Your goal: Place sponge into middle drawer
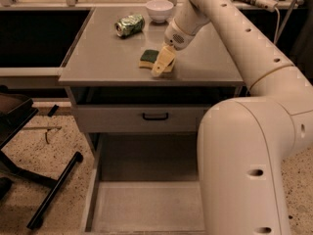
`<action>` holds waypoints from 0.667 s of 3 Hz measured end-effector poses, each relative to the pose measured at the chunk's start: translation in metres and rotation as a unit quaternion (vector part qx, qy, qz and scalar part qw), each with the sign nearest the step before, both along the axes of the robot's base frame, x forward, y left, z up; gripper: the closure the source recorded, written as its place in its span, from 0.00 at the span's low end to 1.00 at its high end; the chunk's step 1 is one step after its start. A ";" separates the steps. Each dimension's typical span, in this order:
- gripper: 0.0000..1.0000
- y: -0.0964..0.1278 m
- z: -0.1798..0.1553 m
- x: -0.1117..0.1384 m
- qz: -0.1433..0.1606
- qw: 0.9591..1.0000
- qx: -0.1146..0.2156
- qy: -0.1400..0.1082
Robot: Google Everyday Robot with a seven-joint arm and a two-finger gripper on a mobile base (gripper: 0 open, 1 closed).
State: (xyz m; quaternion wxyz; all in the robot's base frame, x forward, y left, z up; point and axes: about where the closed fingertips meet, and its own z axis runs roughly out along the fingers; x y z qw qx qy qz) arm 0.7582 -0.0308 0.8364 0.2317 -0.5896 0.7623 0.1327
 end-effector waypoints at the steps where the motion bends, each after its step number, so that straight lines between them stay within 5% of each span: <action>1: 0.45 0.000 0.000 0.000 0.000 1.000 0.000 0.000; 2: 0.68 0.000 0.000 -0.001 0.003 1.000 -0.001 0.002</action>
Offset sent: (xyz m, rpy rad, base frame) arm -0.0075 -0.0056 0.0090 -0.0086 0.0081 0.0212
